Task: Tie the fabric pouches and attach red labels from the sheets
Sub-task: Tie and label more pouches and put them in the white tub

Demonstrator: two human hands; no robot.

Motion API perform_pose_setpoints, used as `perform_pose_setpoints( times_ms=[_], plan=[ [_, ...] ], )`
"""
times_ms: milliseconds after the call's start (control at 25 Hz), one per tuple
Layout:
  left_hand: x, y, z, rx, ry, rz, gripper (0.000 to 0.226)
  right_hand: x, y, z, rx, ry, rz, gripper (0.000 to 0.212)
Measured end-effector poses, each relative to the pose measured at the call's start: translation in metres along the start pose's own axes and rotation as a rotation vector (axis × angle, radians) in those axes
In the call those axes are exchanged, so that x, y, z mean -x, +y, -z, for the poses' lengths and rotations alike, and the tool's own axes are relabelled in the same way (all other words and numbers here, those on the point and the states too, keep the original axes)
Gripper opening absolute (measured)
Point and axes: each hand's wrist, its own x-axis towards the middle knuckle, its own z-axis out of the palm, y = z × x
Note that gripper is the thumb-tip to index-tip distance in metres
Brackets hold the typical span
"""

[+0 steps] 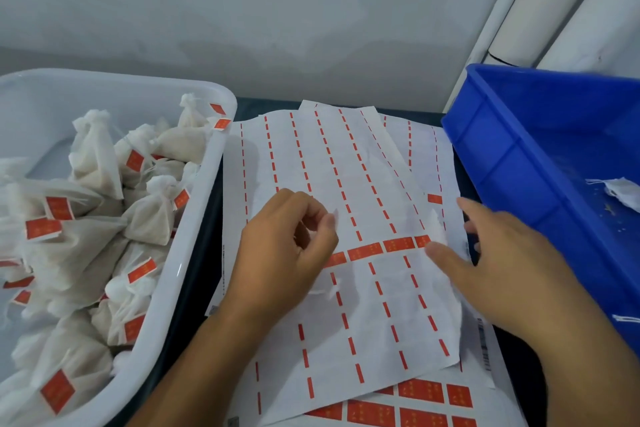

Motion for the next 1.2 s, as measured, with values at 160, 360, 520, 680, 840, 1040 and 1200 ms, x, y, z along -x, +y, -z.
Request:
perform_pose_setpoints(
  times_ms=[160, 360, 520, 680, 840, 1040, 1200],
  plan=[
    [-0.001, 0.001, -0.001, -0.095, -0.046, -0.020, 0.017, 0.021, -0.035, 0.024, 0.037, -0.047, 0.225, 0.046],
    [-0.002, -0.001, 0.003, -0.085, 0.032, 0.004, 0.017, 0.026, -0.045, 0.024, 0.224, -0.249, 0.137, 0.041],
    [-0.003, 0.003, 0.003, -0.228, -0.048, -0.182, 0.010, 0.004, -0.063, 0.002, -0.005, -0.044, 0.253, 0.038],
    [-0.001, 0.000, 0.002, -0.357, -0.052, -0.307, 0.010, -0.015, -0.067, -0.030, -0.148, -0.133, 0.284, 0.013],
    [-0.002, -0.001, 0.001, -0.369, -0.074, -0.315, 0.010, -0.018, -0.052, -0.042, -0.292, -0.048, 0.281, 0.015],
    [-0.003, -0.009, 0.002, -0.289, 0.113, 0.081, 0.022, -0.020, -0.040, -0.052, -0.614, -0.024, 0.242, 0.012],
    [-0.009, -0.024, 0.005, -0.327, 0.172, 0.267, 0.053, -0.020, -0.042, -0.058, -0.890, 0.088, 0.137, 0.014]
  ],
)
